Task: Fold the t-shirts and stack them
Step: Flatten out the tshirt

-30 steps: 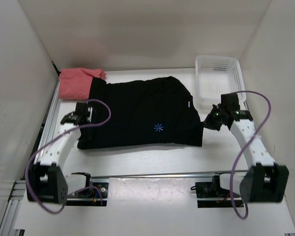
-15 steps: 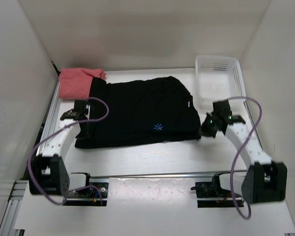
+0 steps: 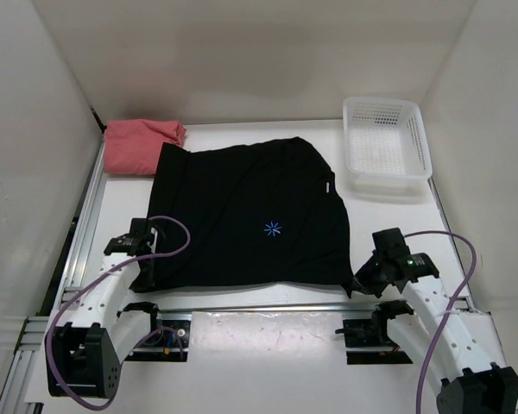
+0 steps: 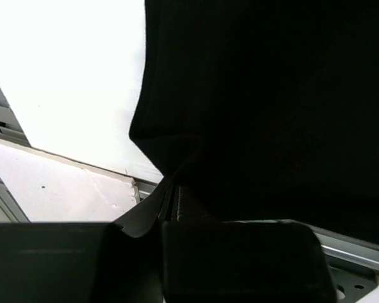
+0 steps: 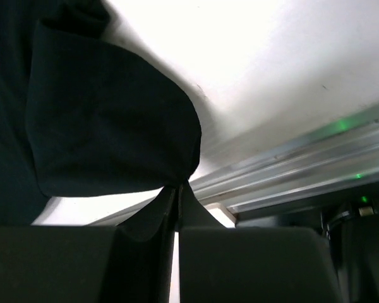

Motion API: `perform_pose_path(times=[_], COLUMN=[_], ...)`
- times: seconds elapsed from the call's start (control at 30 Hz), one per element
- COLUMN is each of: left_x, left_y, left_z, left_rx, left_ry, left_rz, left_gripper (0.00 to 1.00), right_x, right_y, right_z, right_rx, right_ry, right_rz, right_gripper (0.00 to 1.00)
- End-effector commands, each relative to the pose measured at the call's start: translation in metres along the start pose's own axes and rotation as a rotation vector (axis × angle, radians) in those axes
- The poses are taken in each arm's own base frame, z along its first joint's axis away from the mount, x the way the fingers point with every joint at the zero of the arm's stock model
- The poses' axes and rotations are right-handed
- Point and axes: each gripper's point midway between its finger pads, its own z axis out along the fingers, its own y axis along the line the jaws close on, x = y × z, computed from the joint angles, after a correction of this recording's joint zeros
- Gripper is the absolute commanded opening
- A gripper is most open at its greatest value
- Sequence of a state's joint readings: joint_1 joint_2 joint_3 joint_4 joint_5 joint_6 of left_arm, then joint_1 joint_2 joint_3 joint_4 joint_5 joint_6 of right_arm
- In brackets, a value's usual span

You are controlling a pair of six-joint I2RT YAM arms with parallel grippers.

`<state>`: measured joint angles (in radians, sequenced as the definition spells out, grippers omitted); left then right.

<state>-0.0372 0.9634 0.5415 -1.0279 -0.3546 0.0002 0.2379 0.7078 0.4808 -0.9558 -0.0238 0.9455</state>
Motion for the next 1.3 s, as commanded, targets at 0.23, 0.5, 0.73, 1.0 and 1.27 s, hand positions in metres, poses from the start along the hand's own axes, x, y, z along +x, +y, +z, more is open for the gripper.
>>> perform_pose_path(times=[0.23,0.5,0.73,1.0,1.27], left_x=[0.013,-0.083,-0.186,-0.253,-0.236], left_y=[0.009,0.023,0.006,0.034,0.015], left_z=[0.001,-0.064,-0.055,0.018,0.057], left_rx=[-0.048,0.045,0.176,0.15,0.175], left_ry=[-0.002,-0.334,-0.323,-0.195,-0.092], left_rz=[-0.016,-0.161,-0.155,-0.245,-0.221], left_gripper=[0.75,0.96,0.92,0.88,0.85], right_x=[0.007,-0.078,-0.137,-0.159,-0.147], right_y=[-0.012,0.042,0.106,0.113,0.11], right_z=[-0.024,-0.06,-0.016,0.057,0.094], right_rx=[0.019,0.014,0.069,0.082,0.079], right_ry=[-0.025,-0.274,-0.193,-0.078,0.018], right_rz=[0.072,-0.273,-0.502,-0.501,-0.419], right_gripper=[0.67,0.78,0.81,0.81,0.49])
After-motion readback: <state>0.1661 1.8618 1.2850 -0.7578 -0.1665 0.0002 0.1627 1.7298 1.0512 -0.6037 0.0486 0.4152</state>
